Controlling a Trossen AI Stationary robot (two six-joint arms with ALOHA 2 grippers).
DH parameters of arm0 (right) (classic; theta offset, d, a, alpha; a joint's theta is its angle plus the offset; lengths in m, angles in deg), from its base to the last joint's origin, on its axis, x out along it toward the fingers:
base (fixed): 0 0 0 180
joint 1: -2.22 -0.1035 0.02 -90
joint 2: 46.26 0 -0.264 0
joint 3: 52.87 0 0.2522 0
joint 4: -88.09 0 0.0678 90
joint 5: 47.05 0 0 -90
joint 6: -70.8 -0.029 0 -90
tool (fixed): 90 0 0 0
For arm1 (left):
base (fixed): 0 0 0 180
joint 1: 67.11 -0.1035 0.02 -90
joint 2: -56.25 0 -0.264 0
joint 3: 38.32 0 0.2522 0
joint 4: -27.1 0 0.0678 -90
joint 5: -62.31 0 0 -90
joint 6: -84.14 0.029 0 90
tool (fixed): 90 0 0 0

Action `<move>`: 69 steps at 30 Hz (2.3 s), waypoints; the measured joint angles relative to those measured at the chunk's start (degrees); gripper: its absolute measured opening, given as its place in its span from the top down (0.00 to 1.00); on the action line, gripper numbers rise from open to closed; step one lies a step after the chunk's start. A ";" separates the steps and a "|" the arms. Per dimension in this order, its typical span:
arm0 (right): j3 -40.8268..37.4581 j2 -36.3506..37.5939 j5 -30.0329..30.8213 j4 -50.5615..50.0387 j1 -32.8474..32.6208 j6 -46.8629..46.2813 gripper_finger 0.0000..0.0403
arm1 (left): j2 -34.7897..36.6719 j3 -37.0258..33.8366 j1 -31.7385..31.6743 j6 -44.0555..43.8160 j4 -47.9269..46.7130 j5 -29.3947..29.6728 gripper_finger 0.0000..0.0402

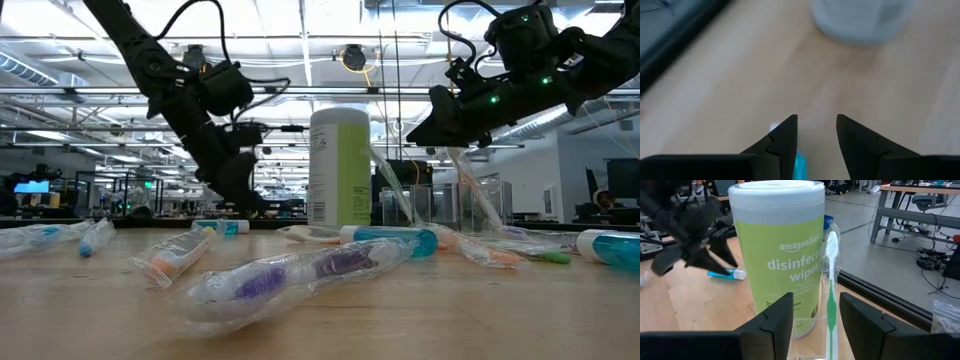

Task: Pick & Place toothbrushing station
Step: Put the blue mouthwash into the transparent organizer

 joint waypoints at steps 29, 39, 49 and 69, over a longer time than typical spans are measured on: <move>0.00 0.00 -0.02 0.04 0.00 0.00 0.61 | -5.58 1.51 -4.40 0.02 -2.56 1.43 0.38; 0.00 0.01 -0.02 0.07 0.00 0.00 0.61 | -7.21 1.60 -3.79 -1.50 -0.13 1.23 0.64; 0.00 0.02 -0.02 0.50 -0.02 -0.42 0.61 | -7.42 1.47 -2.29 -1.89 3.48 0.87 0.76; 0.00 -0.99 -28.37 19.31 -0.54 -4.38 0.61 | 6.05 1.47 12.36 -0.35 38.38 -7.69 0.73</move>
